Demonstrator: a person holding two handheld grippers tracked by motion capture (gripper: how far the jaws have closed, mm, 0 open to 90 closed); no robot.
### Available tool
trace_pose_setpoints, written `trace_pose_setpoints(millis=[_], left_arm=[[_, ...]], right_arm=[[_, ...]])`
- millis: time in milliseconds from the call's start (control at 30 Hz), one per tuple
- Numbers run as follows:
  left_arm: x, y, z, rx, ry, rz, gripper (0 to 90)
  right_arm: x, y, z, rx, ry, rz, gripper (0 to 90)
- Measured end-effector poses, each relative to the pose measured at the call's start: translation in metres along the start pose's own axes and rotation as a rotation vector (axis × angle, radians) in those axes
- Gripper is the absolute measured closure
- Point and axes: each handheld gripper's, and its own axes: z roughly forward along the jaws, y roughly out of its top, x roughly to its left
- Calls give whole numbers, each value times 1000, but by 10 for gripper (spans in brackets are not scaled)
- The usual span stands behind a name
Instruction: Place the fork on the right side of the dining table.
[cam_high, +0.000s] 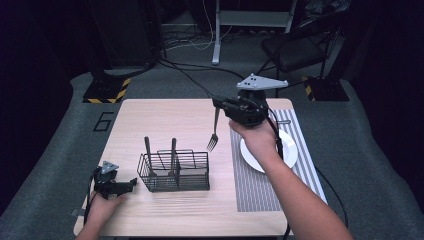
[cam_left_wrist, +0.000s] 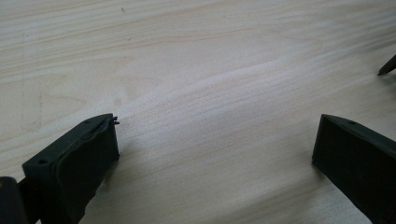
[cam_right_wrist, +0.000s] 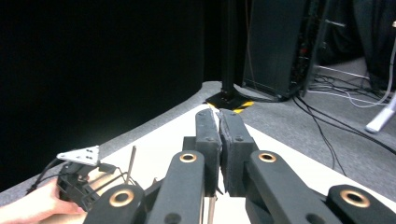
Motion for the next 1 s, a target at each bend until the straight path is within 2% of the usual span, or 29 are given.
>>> trace_pose_setpoints(millis=[433,567,1000], left_arm=[[0,0,0,-1,1,0,0],[0,0,0,-1,1,0,0],[0,0,0,0,0,-1,0]], right_arm=[[-19,-31,-14,-3,-65,27,872],[-21,-42,-18,-11,-79,44,872],[-24,-81,-26,-1,-151,46,872]])
